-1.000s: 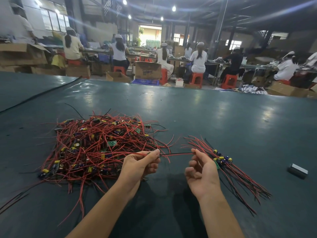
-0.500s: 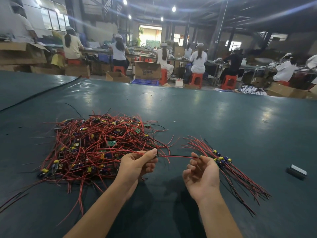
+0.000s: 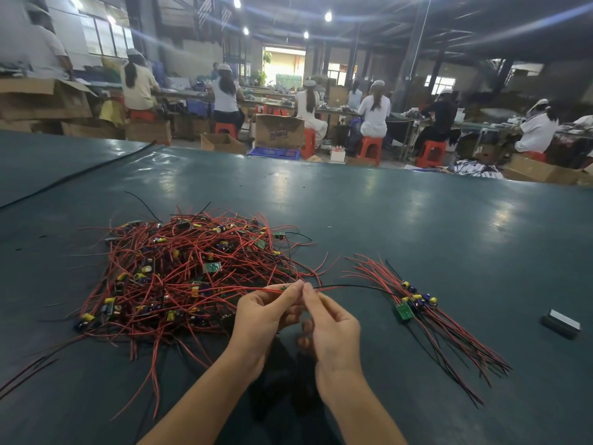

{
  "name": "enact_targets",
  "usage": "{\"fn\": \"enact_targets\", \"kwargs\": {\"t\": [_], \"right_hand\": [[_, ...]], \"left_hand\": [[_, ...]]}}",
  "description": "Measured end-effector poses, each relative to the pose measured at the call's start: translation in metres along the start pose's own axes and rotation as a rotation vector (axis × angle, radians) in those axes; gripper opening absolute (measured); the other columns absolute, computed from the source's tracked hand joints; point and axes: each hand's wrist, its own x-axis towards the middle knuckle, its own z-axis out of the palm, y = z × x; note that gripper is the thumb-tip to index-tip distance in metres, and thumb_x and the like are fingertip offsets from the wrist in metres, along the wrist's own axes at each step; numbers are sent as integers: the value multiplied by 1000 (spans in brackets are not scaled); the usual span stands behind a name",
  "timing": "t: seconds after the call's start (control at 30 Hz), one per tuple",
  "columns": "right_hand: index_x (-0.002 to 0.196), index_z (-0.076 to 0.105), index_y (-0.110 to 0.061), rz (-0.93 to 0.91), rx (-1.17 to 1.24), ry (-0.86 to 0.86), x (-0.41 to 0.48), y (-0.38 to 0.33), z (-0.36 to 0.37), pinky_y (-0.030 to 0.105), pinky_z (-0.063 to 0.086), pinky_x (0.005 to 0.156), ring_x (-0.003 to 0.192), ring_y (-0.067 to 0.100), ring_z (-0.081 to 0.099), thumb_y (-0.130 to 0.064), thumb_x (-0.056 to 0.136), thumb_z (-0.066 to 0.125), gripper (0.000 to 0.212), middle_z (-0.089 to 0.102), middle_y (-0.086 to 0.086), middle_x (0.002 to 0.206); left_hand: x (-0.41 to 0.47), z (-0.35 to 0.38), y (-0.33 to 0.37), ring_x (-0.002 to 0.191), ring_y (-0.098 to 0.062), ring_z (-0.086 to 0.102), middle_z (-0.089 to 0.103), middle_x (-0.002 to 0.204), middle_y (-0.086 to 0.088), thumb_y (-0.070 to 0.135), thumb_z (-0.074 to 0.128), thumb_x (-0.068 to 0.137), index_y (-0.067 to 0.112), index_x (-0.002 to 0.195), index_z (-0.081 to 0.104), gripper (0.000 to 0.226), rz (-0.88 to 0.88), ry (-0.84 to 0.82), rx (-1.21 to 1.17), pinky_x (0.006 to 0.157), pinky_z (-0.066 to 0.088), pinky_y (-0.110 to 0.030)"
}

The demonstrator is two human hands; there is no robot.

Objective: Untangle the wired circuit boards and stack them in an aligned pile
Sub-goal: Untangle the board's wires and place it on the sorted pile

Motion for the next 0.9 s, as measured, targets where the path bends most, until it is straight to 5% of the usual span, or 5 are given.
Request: {"fn": "enact_targets", "kwargs": {"t": [0.1,0.27,0.5,0.6,0.9], "right_hand": [[79,81,-30,23,23,31,-1,5,5,37,53,65,71,22,66,-31,87,73,11,76,4,77],[68,79,-24,75,73,119,6,2,0,44,59,69,71,27,71,-21,84,76,17,75,7,73],[51,66,-10,143,154,211,15,-11,-8,21,41,44,42,18,48,-15,77,79,29,53,4,50],[62,60,-12,145,196,269,22,-20,-18,16,26,35,31,8,32,-12,79,75,22,42,-5,42],[77,64,-13,178,418,239,41,-41,-56,13,22,30,30,3,30,-16,91,56,16,35,-10,44]], "left_hand": [[0,-1,0,66,-14,69,73,76,-9,37,83,62,8,84,78,37,0,-8,15,60,54,-20],[0,1,-2,65,-13,67,74,76,-8,44,82,58,14,83,80,40,30,-40,122,62,53,-20],[2,6,-1,59,-12,62,72,73,-10,39,82,57,14,77,80,32,43,-65,121,58,53,-20],[2,5,2,54,-12,58,70,70,-12,33,81,59,8,71,77,28,33,-52,85,53,50,-19],[3,0,7,53,-12,60,71,72,-14,34,83,55,7,70,77,32,32,-61,82,51,51,-18]]}}
